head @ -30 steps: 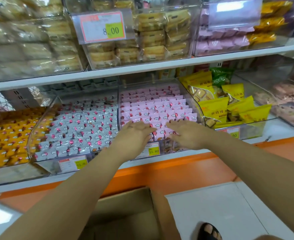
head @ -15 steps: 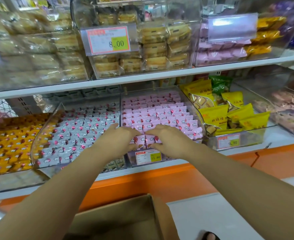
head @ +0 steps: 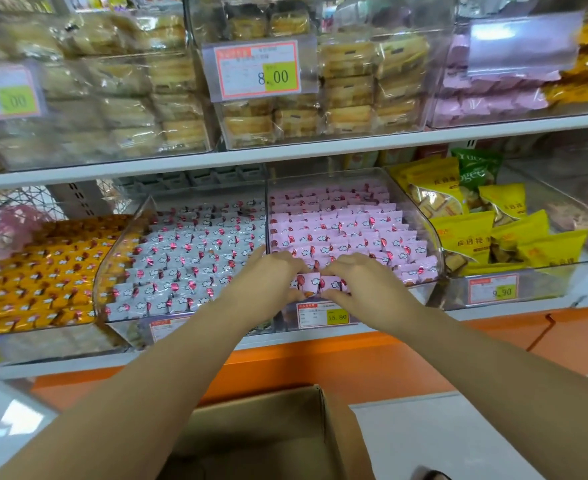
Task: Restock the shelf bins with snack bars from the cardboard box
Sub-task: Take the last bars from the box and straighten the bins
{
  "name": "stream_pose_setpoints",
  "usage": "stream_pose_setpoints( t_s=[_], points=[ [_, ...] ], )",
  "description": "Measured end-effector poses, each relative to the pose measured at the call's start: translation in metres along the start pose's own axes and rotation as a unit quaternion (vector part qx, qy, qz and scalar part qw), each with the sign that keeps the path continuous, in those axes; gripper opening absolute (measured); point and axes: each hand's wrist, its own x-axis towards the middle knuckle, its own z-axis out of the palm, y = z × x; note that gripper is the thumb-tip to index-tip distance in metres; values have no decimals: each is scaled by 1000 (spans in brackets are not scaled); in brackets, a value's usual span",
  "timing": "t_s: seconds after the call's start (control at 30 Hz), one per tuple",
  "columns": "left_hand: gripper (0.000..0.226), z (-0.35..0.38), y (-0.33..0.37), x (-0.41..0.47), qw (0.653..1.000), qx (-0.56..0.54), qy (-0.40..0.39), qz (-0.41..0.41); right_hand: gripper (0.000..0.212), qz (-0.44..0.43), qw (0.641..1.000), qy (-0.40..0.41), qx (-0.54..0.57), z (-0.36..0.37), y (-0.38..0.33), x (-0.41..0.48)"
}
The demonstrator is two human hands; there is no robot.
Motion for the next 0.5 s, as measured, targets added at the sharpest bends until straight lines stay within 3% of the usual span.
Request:
stream_pose_setpoints(
  t_s=[0.27,0.4,0.5],
  points=[
    [43,10,-15,1,997,-53,24,43,38,-28,999,36,-6,8,5,2],
    [44,14,-26,7,997,31,40,61,38,-47,996,-3,-73,8,11,18],
    [43,22,-22,5,995,28,70,60,36,-19,998,22,-63,16,11,22]
  ],
)
